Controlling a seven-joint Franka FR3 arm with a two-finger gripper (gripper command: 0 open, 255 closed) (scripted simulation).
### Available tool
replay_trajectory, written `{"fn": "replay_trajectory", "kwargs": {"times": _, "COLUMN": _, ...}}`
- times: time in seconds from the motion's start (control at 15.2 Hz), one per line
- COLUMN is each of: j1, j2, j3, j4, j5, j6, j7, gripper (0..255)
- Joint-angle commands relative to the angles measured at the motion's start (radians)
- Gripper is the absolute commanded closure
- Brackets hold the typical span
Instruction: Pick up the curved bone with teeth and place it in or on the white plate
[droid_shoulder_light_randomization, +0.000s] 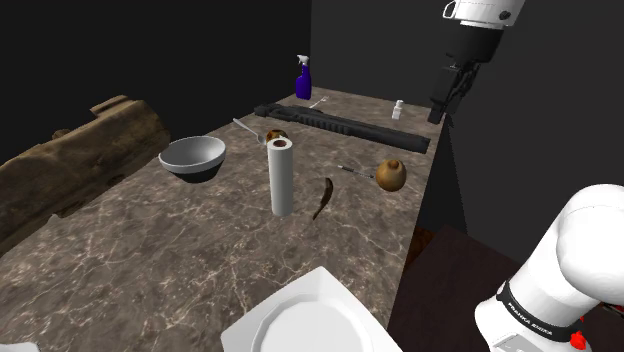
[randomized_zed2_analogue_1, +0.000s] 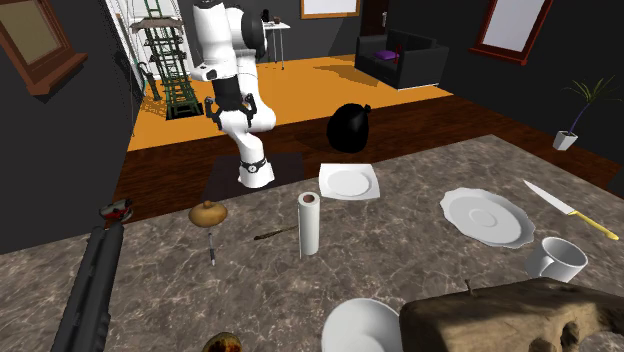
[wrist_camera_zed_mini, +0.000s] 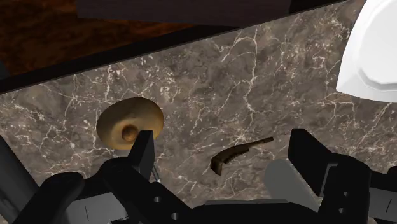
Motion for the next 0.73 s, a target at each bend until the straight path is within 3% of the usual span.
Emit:
{"fn": "replay_trajectory", "kwargs": {"times": 0.0, "j1": 0.000, "j2": 0.000, "j3": 0.000, "j4": 0.000, "j5": 0.000, "j6": 0.000, "j7": 0.000, "gripper": 0}}
{"fn": "replay_trajectory", "kwargs": {"times": 0.66, "j1": -0.095, "j2": 0.333, "j3": 0.206, "j4": 0.049, "j5": 0.105, "j6": 0.187, "j7": 0.508, "gripper": 0}}
